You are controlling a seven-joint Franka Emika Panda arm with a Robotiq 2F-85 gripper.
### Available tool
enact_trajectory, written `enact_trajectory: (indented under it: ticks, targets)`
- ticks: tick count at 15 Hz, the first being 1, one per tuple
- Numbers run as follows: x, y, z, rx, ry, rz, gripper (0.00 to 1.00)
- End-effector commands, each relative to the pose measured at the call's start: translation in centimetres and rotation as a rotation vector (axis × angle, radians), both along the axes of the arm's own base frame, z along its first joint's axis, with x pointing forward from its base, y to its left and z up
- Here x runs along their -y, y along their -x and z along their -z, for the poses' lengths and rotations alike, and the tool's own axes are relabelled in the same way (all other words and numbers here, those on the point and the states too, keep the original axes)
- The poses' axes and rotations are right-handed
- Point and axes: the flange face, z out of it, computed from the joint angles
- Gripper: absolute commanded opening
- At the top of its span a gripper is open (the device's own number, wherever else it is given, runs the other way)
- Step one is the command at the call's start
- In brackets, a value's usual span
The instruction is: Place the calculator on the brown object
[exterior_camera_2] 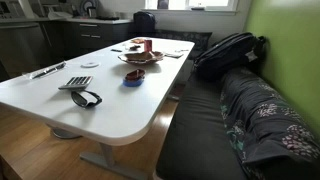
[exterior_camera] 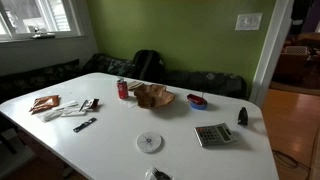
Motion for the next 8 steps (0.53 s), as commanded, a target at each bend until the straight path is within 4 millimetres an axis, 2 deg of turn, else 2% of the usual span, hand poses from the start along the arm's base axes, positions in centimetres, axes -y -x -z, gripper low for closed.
enact_trajectory:
  ticks: [1,5,8]
  targets:
    - [0.0,0.0,0.0,-0.001,0.0,0.0,1.0]
    - [0.0,0.0,0.0,-0.001,0.0,0.0,1.0]
    - [-1.4,-1.9,1.7,-0.006,0.049,0.05,1.0]
